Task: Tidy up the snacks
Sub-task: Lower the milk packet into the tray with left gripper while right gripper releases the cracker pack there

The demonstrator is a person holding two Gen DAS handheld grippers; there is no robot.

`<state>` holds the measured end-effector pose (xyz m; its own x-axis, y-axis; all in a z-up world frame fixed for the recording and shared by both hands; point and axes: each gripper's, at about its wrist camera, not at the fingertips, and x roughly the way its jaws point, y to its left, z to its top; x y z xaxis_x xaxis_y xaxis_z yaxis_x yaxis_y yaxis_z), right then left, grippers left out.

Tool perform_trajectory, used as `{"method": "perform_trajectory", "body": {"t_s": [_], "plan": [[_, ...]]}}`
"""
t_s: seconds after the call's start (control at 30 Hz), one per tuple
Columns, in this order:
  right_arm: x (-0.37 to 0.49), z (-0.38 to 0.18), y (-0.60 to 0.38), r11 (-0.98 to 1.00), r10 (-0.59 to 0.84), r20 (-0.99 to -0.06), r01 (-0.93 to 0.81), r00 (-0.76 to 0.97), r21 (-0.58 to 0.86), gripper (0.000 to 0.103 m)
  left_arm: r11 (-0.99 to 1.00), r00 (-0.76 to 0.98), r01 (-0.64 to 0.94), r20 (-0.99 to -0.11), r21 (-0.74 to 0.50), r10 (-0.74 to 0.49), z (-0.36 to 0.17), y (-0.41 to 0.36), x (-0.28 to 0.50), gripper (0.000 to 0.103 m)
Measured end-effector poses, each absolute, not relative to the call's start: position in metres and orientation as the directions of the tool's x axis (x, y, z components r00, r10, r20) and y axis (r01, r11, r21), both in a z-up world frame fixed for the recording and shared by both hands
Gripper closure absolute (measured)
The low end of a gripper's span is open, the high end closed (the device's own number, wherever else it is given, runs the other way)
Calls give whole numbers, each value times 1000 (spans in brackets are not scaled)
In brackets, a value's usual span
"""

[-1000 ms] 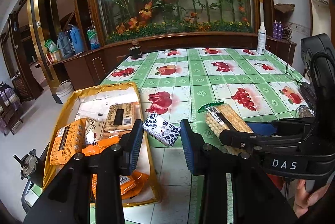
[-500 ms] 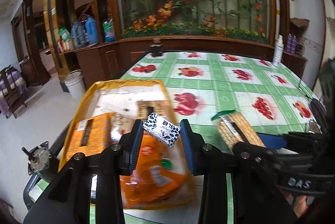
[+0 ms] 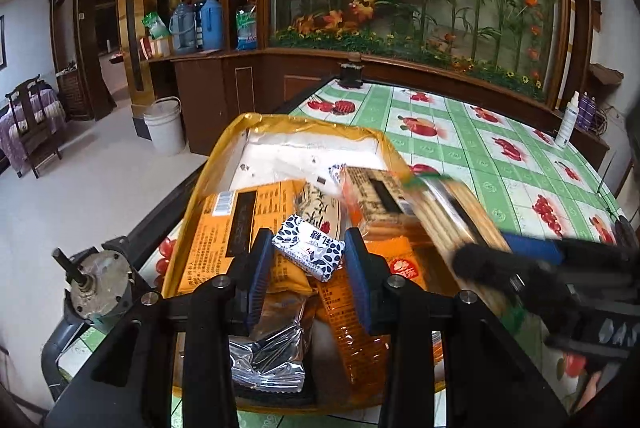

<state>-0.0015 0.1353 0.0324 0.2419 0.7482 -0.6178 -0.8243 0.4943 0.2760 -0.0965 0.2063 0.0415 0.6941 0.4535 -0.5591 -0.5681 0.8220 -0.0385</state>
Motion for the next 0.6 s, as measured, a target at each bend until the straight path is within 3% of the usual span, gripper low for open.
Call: {"method": "perform_trajectory", "body": {"t_s": [0.6], "plan": [[29, 22, 223, 520, 716, -647, -818, 262, 245, 55, 824, 680, -566, -567, -3, 465, 38, 212, -84, 69]]}}
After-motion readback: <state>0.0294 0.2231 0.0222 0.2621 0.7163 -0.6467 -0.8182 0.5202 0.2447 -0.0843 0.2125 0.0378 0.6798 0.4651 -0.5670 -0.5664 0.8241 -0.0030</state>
